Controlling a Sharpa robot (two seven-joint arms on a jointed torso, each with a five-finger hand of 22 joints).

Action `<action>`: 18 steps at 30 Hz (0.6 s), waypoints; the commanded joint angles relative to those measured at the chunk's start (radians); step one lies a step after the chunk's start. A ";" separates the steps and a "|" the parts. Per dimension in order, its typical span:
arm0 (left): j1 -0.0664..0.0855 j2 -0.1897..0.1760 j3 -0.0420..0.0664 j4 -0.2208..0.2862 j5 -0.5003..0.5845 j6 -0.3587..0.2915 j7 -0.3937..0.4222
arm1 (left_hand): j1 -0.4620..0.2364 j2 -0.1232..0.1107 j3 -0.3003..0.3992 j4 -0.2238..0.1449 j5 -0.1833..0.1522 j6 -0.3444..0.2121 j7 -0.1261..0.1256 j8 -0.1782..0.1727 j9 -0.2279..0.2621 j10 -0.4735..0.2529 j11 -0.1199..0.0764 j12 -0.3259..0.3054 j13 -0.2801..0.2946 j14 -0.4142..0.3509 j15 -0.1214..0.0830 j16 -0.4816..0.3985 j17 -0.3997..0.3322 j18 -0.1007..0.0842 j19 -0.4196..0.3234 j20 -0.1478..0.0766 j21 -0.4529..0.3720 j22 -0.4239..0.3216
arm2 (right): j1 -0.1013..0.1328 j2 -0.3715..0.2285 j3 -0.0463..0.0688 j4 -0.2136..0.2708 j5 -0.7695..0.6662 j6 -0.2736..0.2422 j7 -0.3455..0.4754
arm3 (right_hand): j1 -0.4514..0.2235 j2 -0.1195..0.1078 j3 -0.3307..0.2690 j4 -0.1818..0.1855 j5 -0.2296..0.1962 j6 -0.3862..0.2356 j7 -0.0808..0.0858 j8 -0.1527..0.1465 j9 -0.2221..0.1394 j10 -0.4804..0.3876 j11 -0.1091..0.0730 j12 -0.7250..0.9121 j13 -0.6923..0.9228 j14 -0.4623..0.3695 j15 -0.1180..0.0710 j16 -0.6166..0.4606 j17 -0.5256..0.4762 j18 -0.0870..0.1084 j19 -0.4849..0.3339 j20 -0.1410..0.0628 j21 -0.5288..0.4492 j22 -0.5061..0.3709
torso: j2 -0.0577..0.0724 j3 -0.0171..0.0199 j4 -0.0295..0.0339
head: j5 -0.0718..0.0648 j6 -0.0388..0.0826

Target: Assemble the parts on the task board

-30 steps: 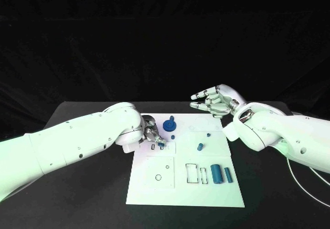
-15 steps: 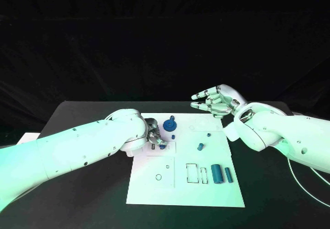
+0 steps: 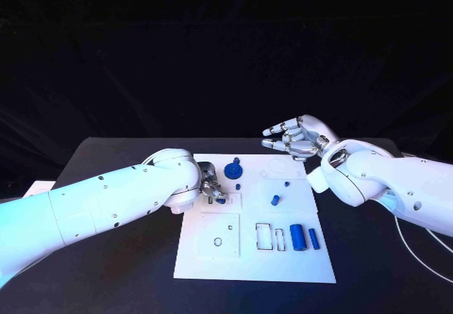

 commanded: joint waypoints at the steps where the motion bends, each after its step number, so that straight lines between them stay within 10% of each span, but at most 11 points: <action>1: -0.002 -0.003 -0.001 0.001 -0.007 0.040 -0.035 | -0.001 0.013 0.117 -0.109 -0.002 0.004 -0.010 0.007 0.001 0.010 -0.001 0.006 0.002 0.104 0.005 0.003 0.263 -0.014 0.024 0.005 0.006 0.128 | -0.001 0.002 0.000 0.000 -0.006 0.015 0.006 | 0.000 0.003 -0.007 -0.001 0.006 0.009 0.001 0.003 0.001 -0.002 -0.007 -0.003 -0.001 0.071 -0.004 -0.004 0.130 0.017 -0.007 -0.003 -0.005 -0.001 | 0.000 0.0000 0.0007 | 0.001 -0.001; 18: -0.004 0.000 -0.002 0.005 -0.013 0.036 -0.043 | -0.011 0.016 0.125 -0.109 -0.002 0.006 -0.012 0.014 0.009 0.011 -0.002 0.007 0.003 0.104 0.004 0.003 0.263 -0.014 0.026 0.004 0.007 0.131 | -0.002 0.003 0.000 -0.001 -0.006 0.016 0.006 | -0.002 0.005 -0.010 0.002 0.006 0.009 0.001 0.003 0.001 -0.001 -0.008 -0.003 -0.002 0.071 -0.004 -0.005 0.129 0.017 -0.008 -0.003 -0.007 -0.003 | 0.000 0.0007 0.0006 | 0.002 -0.002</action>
